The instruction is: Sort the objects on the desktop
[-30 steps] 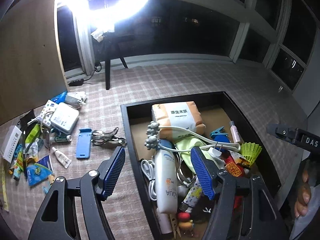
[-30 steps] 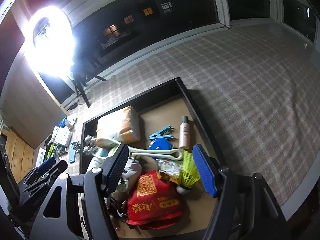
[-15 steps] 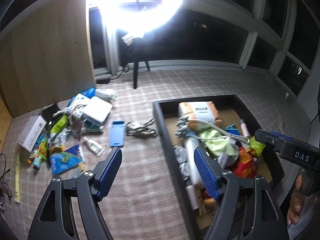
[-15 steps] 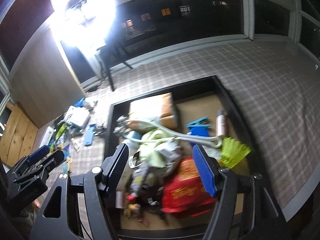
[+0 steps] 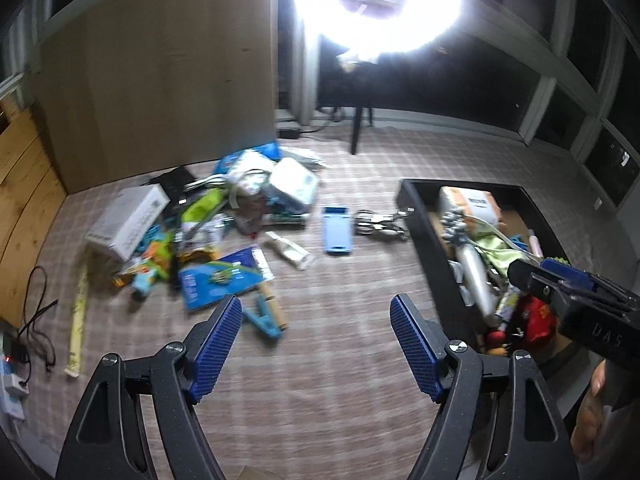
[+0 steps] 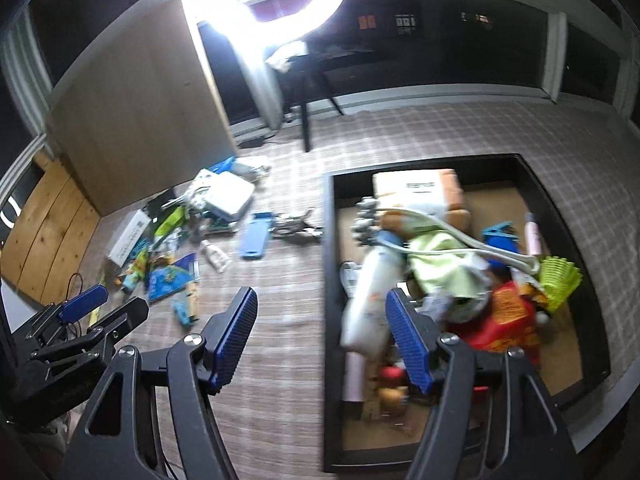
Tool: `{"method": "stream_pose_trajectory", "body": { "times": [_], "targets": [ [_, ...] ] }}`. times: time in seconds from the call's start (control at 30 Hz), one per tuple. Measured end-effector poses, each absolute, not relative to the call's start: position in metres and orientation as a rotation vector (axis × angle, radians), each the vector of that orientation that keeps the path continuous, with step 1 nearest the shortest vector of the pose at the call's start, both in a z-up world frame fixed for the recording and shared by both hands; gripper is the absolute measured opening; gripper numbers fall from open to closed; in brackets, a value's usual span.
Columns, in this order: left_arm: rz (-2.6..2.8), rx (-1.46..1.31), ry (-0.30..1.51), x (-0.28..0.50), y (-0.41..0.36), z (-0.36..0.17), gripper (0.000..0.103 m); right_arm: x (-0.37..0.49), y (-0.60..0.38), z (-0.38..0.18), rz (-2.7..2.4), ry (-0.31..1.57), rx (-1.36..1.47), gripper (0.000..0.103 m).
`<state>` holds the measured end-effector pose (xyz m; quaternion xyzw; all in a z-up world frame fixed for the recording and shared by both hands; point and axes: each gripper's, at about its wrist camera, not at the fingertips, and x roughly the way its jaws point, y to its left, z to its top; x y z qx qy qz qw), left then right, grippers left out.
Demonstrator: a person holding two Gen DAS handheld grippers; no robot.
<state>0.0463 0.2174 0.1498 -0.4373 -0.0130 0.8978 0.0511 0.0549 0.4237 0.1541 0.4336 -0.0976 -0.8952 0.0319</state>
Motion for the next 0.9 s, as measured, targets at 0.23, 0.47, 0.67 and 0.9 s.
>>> {"method": "stream_pose_trajectory", "body": {
  "times": [0.23,0.47,0.67,0.9],
  "targets": [
    [2.772,-1.361,-0.087,0.049,0.169,0.147,0.077,0.050,0.373,0.152,-2.719,-0.253,1.333,0.066],
    [2.800,-1.370,-0.110,0.049,0.137,0.144,0.077,0.042,0.340,0.147,-2.693,-0.235,1.338,0.066],
    [2.819,-1.366,-0.115,0.048,0.120,0.141,0.077,0.038,0.323,0.144,-2.677,-0.230,1.346,0.066],
    [2.812,-1.410,-0.134,0.047,0.105,0.126,0.077,0.033,0.308,0.130,-2.665,-0.228,1.384,0.066]
  ]
}}
